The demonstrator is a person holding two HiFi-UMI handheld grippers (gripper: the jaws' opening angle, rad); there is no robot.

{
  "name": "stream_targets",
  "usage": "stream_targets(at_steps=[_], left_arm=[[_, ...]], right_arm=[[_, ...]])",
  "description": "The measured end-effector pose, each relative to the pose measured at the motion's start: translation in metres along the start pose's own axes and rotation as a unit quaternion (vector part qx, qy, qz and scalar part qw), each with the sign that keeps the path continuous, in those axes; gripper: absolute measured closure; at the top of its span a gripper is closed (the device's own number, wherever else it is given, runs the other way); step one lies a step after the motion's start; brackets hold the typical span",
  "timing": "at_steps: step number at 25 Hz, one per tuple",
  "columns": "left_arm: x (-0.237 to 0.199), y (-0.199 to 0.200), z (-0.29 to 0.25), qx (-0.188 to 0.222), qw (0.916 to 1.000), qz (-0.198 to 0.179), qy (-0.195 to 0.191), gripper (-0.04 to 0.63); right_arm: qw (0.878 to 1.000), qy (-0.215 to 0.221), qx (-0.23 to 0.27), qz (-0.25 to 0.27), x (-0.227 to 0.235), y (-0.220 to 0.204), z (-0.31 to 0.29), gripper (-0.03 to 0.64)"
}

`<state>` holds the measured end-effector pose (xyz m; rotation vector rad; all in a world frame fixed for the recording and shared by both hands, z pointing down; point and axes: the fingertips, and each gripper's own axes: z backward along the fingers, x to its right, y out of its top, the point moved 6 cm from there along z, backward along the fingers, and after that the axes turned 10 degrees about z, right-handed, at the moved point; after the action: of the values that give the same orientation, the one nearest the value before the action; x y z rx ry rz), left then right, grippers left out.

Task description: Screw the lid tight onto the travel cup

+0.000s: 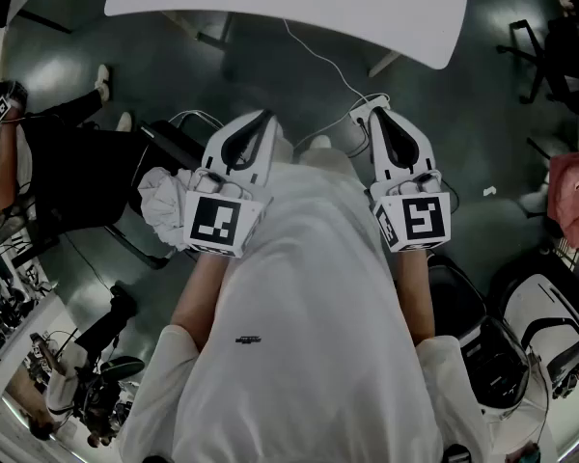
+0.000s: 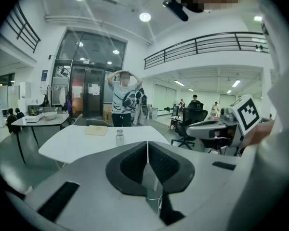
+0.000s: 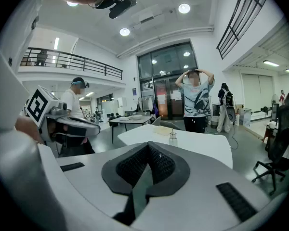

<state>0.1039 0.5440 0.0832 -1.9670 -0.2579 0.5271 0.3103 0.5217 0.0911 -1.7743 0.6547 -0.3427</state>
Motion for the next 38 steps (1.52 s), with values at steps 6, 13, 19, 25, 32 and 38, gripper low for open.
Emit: stream_targets(at_steps=[6, 13, 19, 25, 32, 38], left_arm=[[0.016, 0.005, -0.015, 0.001, 1.0000, -0.005, -0.003, 0.588], [0.034, 0.014, -0.038, -0.011, 0.9997, -0.021, -0.008, 0.588], [0.034, 0.016, -0.049, -0.028, 0.9994, -0.019, -0.006, 0.588], [0.010, 0.018, -0.070, -0.035, 0.9994, -0.004, 0.002, 0.588], [-0.074, 0.040, -0.124, -0.033, 0.9992, 0.022, -0.006, 0.588], [-0.151, 0.085, -0.181, -0.041, 0.9981, 0.029, -0.035, 0.588]], right_arm=[[1.000, -0.007, 0.003, 0.002, 0.019, -0.002, 0.006, 0.618], [1.000, -0.017, 0.006, -0.024, 0.047, -0.011, 0.006, 0.617], [0.999, -0.009, 0.000, -0.034, 0.059, -0.018, -0.005, 0.615], [0.999, 0.007, -0.008, -0.032, 0.072, -0.018, -0.039, 0.615], [0.999, 0.007, -0.027, -0.022, 0.081, 0.004, -0.132, 0.615], [0.999, 0.002, -0.048, -0.019, 0.092, 0.037, -0.224, 0.615]])
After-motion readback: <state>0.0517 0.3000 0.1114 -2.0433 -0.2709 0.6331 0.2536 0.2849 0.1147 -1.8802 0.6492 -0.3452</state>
